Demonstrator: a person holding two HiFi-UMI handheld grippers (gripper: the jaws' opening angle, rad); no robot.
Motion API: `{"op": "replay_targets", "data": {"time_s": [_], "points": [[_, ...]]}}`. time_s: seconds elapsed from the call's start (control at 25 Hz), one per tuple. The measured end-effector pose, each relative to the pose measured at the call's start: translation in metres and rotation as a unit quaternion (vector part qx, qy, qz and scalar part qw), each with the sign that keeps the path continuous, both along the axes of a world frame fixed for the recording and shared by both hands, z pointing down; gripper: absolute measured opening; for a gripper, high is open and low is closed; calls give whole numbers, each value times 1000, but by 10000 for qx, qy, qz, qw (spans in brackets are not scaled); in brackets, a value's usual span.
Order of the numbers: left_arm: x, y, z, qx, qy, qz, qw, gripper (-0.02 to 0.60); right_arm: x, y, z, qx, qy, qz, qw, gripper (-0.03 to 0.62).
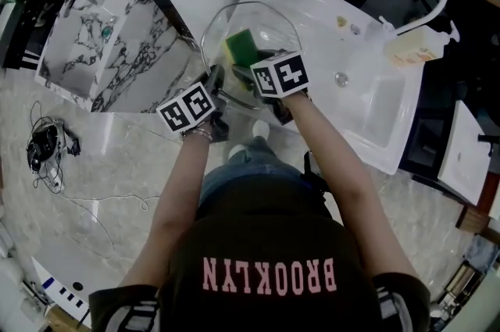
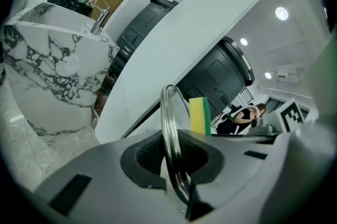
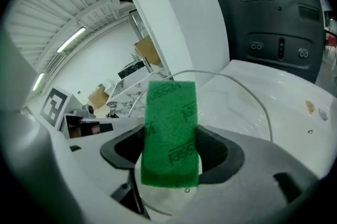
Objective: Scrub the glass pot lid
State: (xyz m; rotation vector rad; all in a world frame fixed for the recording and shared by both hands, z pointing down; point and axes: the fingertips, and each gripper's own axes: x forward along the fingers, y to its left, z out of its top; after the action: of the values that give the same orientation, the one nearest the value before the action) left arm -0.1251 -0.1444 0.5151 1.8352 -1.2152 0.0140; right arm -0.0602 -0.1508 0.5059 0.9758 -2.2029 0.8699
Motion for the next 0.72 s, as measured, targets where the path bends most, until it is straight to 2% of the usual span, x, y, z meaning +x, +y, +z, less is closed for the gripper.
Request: {"op": "replay_targets", "data": {"time_s": [0.16, 0.44, 0.72], "points": [[0, 0, 1, -14, 40, -3, 10000, 37, -12, -3, 11, 113, 373, -148, 9991, 296], [0, 0, 1, -18, 107, -7, 9999, 37, -15, -5, 12, 106, 248, -183, 9995, 304], [-1, -1, 1, -66, 88, 33, 9999, 37, -16, -8, 22, -178, 237, -302, 9991, 285]]}}
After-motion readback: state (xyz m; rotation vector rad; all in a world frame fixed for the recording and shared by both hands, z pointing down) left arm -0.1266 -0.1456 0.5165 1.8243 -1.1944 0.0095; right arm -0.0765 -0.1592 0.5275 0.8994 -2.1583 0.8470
